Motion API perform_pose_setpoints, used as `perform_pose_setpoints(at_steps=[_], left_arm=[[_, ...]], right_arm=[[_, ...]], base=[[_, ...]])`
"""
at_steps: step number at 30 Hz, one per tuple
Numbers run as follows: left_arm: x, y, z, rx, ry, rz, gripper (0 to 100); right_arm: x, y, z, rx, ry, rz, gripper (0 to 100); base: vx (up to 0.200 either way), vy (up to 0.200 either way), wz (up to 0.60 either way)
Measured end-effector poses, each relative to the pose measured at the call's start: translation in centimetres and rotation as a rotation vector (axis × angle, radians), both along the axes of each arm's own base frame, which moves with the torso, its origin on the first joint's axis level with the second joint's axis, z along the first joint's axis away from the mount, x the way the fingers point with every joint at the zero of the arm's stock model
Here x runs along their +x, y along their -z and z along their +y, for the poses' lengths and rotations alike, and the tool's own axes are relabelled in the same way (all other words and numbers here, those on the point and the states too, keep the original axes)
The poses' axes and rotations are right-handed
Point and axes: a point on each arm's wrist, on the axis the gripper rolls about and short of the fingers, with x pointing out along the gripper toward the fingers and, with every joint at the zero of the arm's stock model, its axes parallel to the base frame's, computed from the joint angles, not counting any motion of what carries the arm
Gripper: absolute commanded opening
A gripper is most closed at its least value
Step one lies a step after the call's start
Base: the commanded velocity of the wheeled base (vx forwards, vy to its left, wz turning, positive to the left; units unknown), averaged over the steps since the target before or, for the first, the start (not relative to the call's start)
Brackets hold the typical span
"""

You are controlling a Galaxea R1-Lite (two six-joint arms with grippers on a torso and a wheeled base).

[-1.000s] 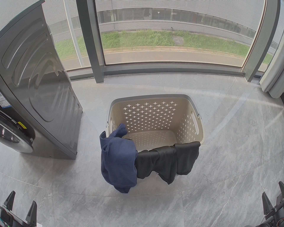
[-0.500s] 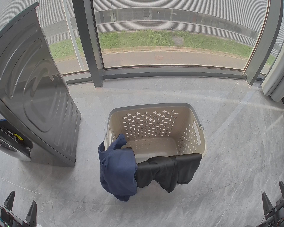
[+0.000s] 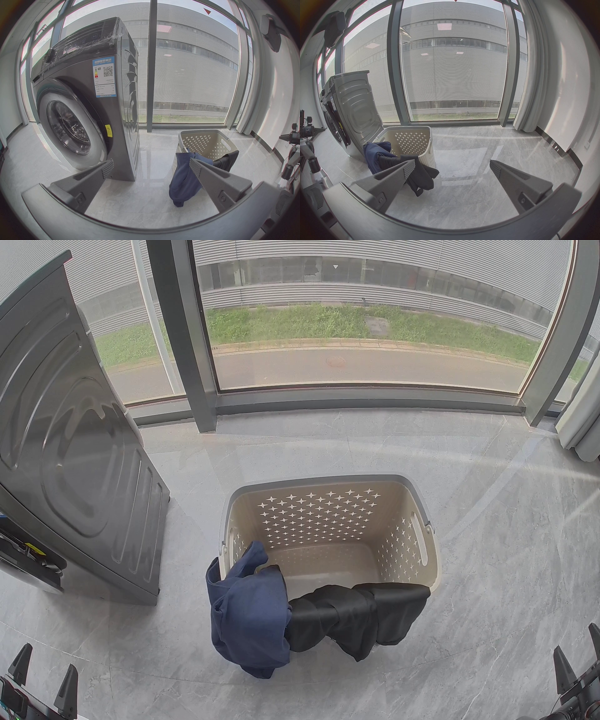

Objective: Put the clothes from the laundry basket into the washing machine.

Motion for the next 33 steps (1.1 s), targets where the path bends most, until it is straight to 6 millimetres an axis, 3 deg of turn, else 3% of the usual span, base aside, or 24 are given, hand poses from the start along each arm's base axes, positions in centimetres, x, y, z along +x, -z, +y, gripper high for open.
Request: perform_pose_setpoints(at_steps=[10,16,25,33], left_arm=[[0.00,0.00,0.00,0.000,0.000,0.000,100],[0.00,0.00,0.00,0.000,0.001,0.000,100],[0.00,0.00,0.00,0.000,0.000,0.000,100],[0.00,0.00,0.00,0.000,0.000,0.000,100]], right_arm=[[0.00,0.00,0.00,0.000,0.000,0.000,100],[0.00,0.00,0.00,0.000,0.000,0.000,100],[0.00,0.00,0.00,0.000,0.000,0.000,100],[0.00,0.00,0.00,0.000,0.000,0.000,100]], base=[[0.000,0.000,0.00],[0.200,0.000,0.00],[0.000,0.000,0.00],[0.150,0.000,0.00]])
